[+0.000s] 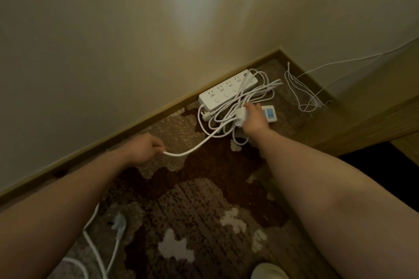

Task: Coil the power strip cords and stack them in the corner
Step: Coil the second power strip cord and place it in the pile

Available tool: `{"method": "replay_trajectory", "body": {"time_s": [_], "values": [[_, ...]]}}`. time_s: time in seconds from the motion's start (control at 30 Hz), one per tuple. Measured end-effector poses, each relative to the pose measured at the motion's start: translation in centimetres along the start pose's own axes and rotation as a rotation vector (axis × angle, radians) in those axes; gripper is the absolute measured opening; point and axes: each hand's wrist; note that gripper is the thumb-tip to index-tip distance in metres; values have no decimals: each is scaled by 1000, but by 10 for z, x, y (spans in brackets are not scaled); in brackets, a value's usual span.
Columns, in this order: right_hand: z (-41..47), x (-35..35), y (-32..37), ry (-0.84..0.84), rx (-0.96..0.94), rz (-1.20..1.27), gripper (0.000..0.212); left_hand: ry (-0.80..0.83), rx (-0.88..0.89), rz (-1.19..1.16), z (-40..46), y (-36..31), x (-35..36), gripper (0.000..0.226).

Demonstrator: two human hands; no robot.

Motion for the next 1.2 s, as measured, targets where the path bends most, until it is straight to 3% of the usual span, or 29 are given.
{"method": "replay_trajectory", "body": {"time_s": [0.1, 0.2, 0.33, 0.47, 0.67, 0.77, 0.9, 1.07, 1.2], "values": [[-3, 3, 3, 11, 138, 361, 49, -44, -18, -48, 2, 4, -1, 20], [-6, 6, 4, 11, 207, 460, 29, -53, -23, -57, 6, 3, -1, 19], [-6, 9, 1, -123, 252, 416, 20, -76, 1, -65, 12, -8, -1, 18], [-4, -3, -2, -243, 350, 333, 25, -63, 66, -180, 19, -25, -8, 17], [-8, 9, -15, -24, 356, 62, 35, 94, 51, -39, 23, -24, 12, 26], [-9, 18, -19, -23, 312, 17, 39, 72, 28, -63, 22, -10, 16, 33], [-11, 29, -18, 10, 127, -183, 45, -5, 4, -57, 22, -2, 14, 19], [-11, 21, -20, -68, 153, -177, 34, -5, 4, -93, 28, -14, 17, 14], [-22, 22, -17, -79, 213, -170, 36, -31, -17, -147, 23, -8, 17, 13]]}}
Point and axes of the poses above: each hand's wrist, its own z-axis towards the middle knuckle, its own x-axis out of the palm, y = z × x, and after that the axes turned 7 degrees about x, right-handed
